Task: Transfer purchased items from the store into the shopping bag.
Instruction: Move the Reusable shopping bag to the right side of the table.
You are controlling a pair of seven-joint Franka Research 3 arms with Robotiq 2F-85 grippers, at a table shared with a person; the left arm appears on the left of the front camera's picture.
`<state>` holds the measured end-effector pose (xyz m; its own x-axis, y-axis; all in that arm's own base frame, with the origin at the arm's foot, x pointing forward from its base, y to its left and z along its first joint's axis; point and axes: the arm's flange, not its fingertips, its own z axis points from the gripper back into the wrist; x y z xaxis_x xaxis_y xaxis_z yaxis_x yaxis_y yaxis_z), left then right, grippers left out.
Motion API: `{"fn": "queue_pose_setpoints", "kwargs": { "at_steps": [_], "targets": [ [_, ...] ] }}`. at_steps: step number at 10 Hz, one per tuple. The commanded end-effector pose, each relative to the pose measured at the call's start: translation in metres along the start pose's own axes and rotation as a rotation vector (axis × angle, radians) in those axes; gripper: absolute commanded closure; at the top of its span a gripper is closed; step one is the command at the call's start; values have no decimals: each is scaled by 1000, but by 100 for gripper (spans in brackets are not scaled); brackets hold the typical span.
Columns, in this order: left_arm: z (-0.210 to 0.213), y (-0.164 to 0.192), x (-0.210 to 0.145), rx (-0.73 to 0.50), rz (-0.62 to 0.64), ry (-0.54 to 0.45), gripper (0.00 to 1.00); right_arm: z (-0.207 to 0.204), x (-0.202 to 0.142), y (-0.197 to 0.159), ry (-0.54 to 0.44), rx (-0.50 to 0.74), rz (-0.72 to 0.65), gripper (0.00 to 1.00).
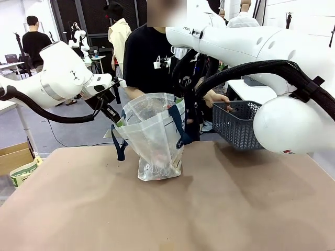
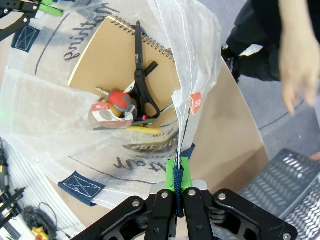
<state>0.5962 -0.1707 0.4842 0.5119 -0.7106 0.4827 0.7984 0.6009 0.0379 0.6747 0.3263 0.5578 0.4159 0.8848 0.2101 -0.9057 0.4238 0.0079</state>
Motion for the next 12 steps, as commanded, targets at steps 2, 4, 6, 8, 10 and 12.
{"fn": "queue_pose_setpoints", "kwargs": {
  "at_steps": [2,4,6,8,10,12],
  "targets": [
    [1,2,-1,8,4,-5,100,1,0,1,4,-7,1,100],
    [0,1,3,38,35,-33,100,1,2,4,-43,-8,-38,100],
    [0,0,16,30,41,-113,100,-1,10,13,-104,-13,-99,100],
    [-8,2,31,-7,44,-149,100,0,17,15,-147,-13,-146,100],
    [-12,-2,42,-53,69,-171,100,-8,20,11,-171,12,-196,100],
    [-15,-8,52,-98,101,-169,100,-16,22,7,-197,39,-234,100]
  ]
}}
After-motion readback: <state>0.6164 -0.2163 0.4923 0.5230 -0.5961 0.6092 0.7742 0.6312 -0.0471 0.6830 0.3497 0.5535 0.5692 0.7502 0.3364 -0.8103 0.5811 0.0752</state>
